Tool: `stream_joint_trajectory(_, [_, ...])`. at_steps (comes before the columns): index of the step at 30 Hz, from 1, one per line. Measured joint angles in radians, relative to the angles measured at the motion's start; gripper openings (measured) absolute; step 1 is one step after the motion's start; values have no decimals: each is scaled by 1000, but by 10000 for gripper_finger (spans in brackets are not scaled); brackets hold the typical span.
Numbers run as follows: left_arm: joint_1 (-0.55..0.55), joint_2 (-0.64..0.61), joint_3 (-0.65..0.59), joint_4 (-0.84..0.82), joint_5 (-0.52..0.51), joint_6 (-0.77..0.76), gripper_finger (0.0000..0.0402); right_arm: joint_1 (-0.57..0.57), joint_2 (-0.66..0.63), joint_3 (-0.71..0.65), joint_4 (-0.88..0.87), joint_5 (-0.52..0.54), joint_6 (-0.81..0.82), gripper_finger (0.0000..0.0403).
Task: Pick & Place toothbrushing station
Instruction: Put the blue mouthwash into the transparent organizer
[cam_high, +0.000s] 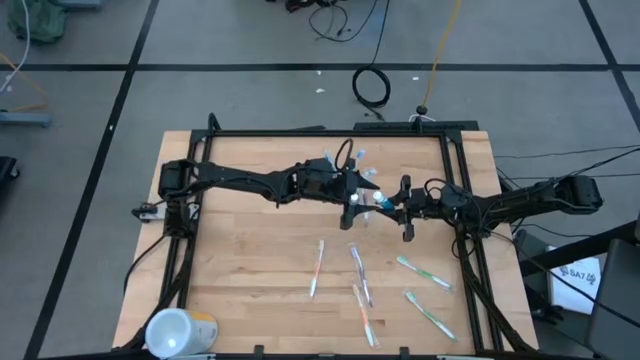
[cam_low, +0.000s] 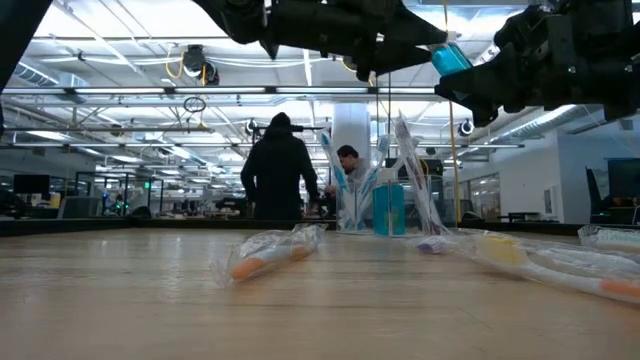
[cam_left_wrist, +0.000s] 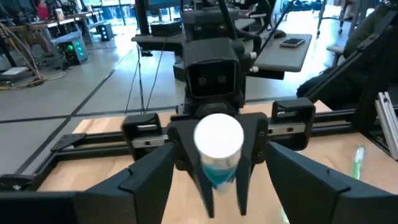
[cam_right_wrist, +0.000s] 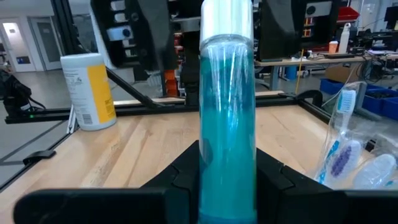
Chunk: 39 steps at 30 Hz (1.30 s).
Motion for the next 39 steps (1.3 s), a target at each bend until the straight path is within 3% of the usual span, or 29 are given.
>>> stream_joint_trajectory(9, [2, 20, 1, 58, 1, -49, 247, 0, 0, 0, -10, 0, -4, 80])
stream_joint_trajectory(29, [2, 19, 1, 40, 15, -48, 101, 0, 0, -1, -11, 3, -8, 88])
stream_joint_trajectory(39, [2, 18, 1, 37, 11, -50, 102, 0, 0, -1, -11, 3, -8, 121])
